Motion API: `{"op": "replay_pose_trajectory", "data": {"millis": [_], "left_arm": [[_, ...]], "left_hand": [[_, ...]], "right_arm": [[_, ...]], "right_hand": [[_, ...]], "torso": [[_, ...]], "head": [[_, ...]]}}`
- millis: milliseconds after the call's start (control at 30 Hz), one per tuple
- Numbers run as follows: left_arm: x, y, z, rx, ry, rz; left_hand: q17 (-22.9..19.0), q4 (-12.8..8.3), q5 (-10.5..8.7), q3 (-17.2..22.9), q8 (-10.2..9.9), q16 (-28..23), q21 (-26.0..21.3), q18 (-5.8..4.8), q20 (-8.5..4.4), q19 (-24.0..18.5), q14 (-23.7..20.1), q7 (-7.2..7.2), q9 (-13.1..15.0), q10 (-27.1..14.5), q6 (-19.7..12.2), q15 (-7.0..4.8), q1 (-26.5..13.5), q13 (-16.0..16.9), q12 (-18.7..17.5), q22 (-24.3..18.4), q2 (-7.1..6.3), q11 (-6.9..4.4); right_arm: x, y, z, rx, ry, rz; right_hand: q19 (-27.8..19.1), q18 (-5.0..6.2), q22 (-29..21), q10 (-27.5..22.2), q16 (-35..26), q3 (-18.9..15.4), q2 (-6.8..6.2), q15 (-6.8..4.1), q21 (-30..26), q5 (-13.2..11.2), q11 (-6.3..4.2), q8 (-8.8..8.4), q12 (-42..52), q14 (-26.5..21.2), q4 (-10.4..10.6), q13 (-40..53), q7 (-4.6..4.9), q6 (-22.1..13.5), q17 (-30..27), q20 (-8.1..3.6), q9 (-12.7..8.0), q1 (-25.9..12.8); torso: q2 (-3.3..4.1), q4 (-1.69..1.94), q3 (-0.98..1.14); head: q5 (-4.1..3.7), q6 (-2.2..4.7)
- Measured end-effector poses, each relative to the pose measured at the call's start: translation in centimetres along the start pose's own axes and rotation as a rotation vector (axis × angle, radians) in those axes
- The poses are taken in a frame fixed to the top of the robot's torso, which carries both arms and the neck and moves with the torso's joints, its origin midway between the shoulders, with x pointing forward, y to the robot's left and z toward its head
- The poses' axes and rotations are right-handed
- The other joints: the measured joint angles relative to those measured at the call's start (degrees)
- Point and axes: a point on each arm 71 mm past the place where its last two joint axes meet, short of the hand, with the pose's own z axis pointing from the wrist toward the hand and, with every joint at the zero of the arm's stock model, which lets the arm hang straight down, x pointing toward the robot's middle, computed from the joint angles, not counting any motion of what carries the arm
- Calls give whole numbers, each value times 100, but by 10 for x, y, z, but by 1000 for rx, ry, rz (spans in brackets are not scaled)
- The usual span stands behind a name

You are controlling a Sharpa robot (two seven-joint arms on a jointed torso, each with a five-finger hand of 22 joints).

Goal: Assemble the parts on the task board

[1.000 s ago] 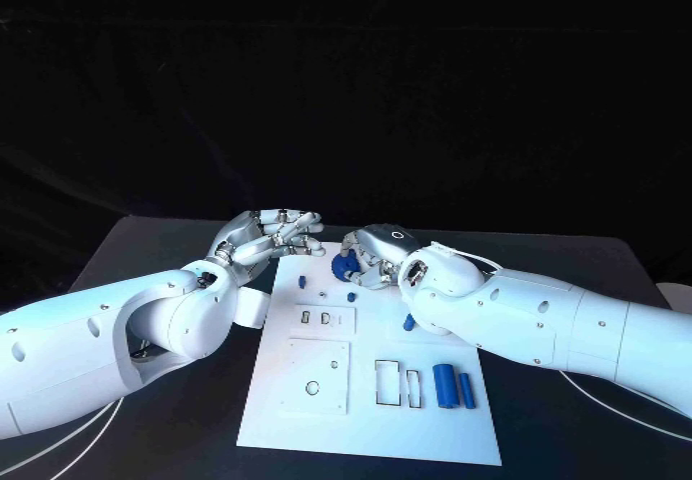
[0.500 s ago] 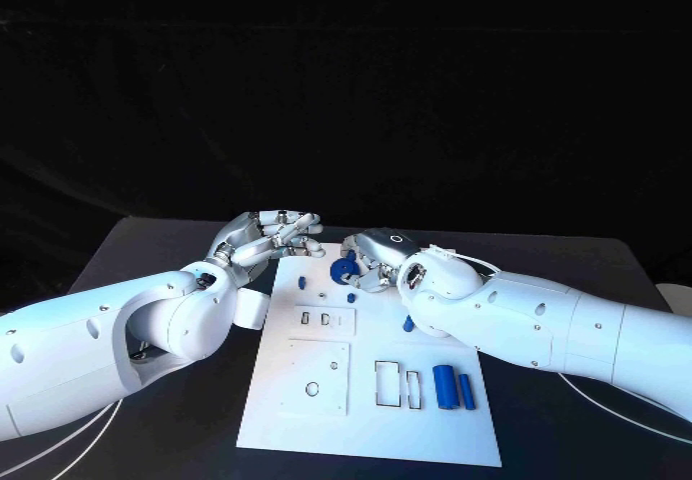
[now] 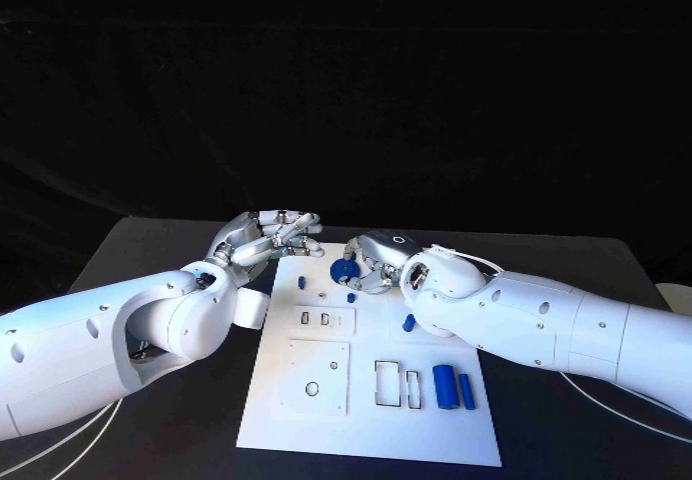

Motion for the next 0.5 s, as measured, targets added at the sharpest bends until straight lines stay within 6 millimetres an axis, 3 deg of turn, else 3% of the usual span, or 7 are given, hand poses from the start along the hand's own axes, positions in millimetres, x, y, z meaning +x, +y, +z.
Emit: {"op": "replay_pose_trajectory", "data": {"millis": [200,500], "left_arm": [[-1,0,0,0,-3,1],[-6,0,-1,-1,-14,7]], "left_hand": [[-1,0,0,0,0,0,0,0,0,0,0,0,0,0,0,0,0,0,0,0,0,0],[-1,0,0,0,0,0,0,0,0,0,0,0,-1,0,0,0,0,0,0,-1,0,0]], "right_arm": [[-4,-10,-10,10,-7,16],[-21,-25,-31,25,-27,48]], "right_hand": [[0,0,0,32,0,-9,15,0,0,121,-32,1,0,0,38,0,-22,84,0,0,15,15],[0,0,-1,32,0,-9,23,-1,0,121,-32,1,0,-1,38,-1,-22,84,-1,0,15,24]], "torso": [[-2,0,3],[-23,-63,19]], "head": [[-4,4],[23,29]]}}
